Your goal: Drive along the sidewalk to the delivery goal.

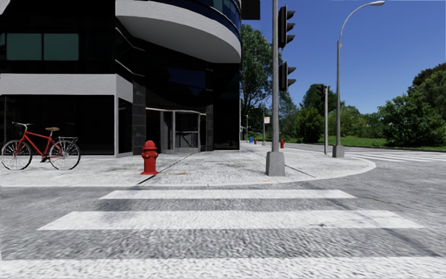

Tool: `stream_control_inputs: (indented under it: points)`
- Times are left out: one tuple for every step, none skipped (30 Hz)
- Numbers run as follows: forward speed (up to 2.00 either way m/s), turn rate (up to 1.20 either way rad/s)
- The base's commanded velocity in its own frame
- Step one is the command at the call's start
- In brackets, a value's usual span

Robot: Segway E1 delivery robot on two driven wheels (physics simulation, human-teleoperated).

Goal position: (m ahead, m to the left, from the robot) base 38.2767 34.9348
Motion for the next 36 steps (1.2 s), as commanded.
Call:
stream_control_inputs:
  points:
    - [2.00,0.00]
    - [2.00,0.00]
    - [2.00,0.00]
    - [2.00,0.00]
    - [2.00,0.00]
    - [2.00,0.00]
    - [2.00,0.00]
    - [2.00,0.00]
    - [2.00,0.00]
    - [2.00,0.00]
    - [2.00,0.00]
    - [2.00,0.00]
    - [2.00,0.00]
    - [2.00,0.00]
    - [2.00,0.00]
    - [2.00,0.00]
    - [2.00,0.00]
    - [2.00,0.54]
    - [2.00,0.73]
    - [2.00,0.73]
    - [2.00,0.65]
    - [2.00,0.12]
    - [2.00,0.00]
    - [2.00,0.00]
    - [2.00,0.00]
    - [2.00,0.00]
    - [2.00,0.00]
    - [2.00,0.00]
    - [2.00,0.00]
    - [2.00,0.00]
    - [2.00,0.00]
    - [2.00,0.00]
    - [2.00,0.00]
    - [2.00,0.00]
    - [2.00,0.00]
    - [2.00,0.00]
